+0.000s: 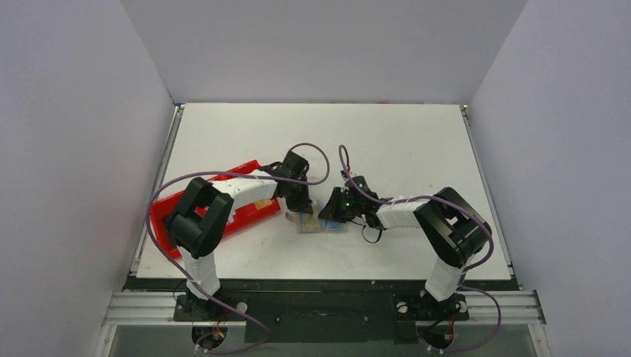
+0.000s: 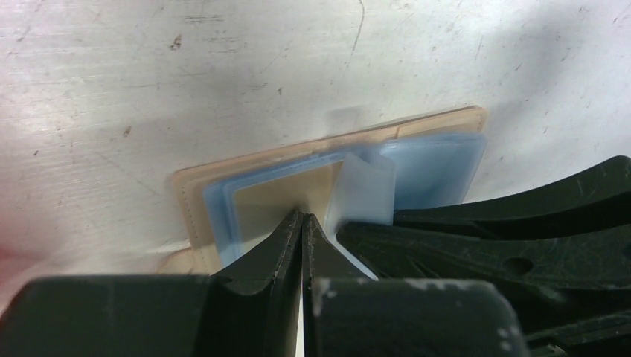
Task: Take the credit cards out of the card holder
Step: Remove the credit card from the card holder.
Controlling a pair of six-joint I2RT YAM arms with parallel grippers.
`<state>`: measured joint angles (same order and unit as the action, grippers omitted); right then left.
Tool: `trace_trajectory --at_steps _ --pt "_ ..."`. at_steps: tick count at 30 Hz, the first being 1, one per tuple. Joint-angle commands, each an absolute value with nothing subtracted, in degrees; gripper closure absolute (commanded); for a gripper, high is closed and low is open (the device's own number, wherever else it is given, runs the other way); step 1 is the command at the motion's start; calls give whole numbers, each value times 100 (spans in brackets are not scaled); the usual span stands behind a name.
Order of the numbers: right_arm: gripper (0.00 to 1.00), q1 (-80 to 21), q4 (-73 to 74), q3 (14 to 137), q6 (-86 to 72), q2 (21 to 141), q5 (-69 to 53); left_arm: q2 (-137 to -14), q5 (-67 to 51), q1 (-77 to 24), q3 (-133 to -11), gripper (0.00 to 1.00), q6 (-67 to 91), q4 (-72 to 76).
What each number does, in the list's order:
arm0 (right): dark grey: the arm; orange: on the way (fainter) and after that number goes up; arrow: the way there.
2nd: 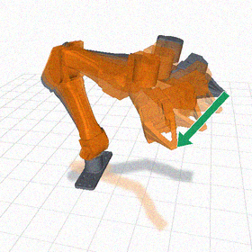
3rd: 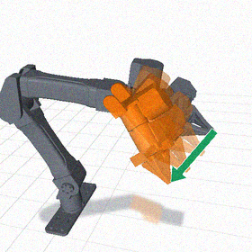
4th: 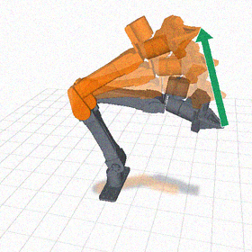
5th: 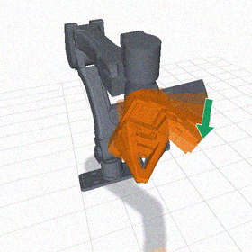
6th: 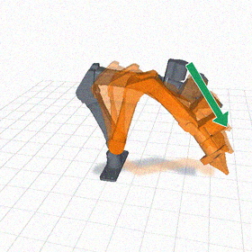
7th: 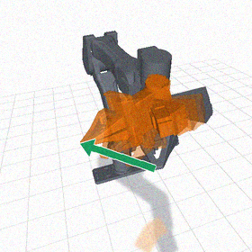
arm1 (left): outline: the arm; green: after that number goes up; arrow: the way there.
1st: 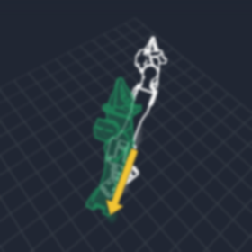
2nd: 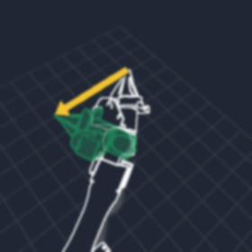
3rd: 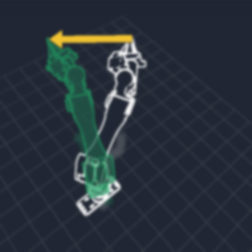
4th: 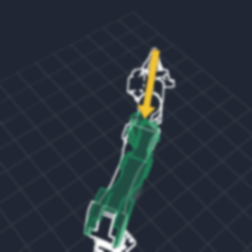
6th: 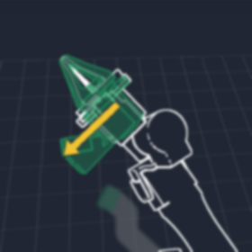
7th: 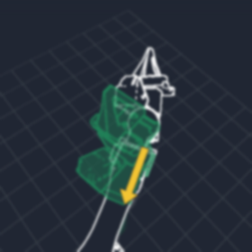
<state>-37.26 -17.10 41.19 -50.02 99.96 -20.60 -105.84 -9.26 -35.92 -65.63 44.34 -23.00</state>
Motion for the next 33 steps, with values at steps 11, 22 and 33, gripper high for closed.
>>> trace_trajectory --at_steps 11,22,33 --pt "70 -3694 -669 4359 -4638 9227 -1718 -10784 -917 -3674 -6820 100 4447 -2043" --pt "69 -3731 235 4499 -4400 8484 -973 -10784 -1035 -3766 -6972 100 4389 -2041" --pt "69 -3764 667 4542 -4289 8173 -609 -10797 -1300 -3915 -7200 100 4393 -1984"
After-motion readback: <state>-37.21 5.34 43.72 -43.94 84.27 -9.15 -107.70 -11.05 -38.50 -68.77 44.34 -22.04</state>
